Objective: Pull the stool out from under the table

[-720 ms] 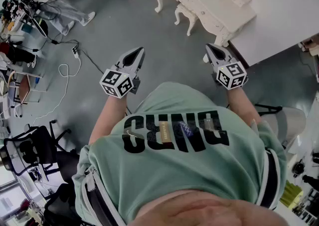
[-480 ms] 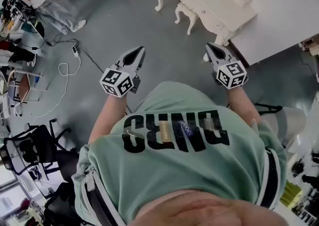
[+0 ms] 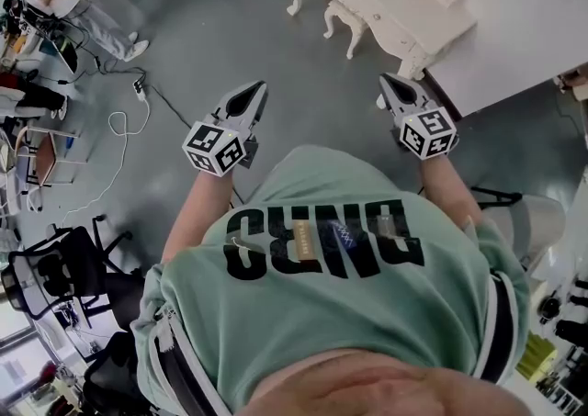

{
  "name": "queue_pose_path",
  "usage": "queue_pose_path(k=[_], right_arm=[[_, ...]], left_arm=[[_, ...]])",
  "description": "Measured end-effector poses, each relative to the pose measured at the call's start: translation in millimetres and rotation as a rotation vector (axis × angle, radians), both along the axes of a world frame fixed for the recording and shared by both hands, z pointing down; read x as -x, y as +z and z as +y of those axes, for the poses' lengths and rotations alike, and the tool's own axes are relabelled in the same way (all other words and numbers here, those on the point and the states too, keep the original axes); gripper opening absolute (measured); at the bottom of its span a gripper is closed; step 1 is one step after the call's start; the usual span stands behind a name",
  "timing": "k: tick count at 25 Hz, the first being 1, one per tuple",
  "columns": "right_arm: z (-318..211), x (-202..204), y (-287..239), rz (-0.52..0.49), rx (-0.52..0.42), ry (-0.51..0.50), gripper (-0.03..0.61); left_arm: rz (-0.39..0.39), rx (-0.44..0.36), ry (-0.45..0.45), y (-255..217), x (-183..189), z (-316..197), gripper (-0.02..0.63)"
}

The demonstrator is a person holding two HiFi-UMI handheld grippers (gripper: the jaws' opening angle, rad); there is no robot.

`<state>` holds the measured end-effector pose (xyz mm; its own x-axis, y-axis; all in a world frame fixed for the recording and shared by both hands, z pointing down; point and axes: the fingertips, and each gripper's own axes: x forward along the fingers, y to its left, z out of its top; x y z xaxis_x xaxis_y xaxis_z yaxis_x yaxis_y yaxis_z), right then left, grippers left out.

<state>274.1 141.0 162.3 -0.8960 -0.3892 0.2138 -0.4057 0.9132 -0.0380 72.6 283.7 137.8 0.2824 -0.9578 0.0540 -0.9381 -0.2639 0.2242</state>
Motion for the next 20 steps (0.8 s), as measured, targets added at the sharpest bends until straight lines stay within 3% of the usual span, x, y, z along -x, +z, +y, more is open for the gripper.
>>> queue_pose_path(k=[9,20], right_arm=[[-23.3,-23.2,-5.7,-0.036,-0.006,0.010,-0.006],[-70.3,-108.3,-12.0,-0.030,-0.044,0.003,-0.006]], left_arm=[[-0.005,-0.007,-0.013,-1.0,-18.8,-23.7,0.009],[-0.003,-0.005,-0.004,-5.7,-104.4,-77.5,0.009]])
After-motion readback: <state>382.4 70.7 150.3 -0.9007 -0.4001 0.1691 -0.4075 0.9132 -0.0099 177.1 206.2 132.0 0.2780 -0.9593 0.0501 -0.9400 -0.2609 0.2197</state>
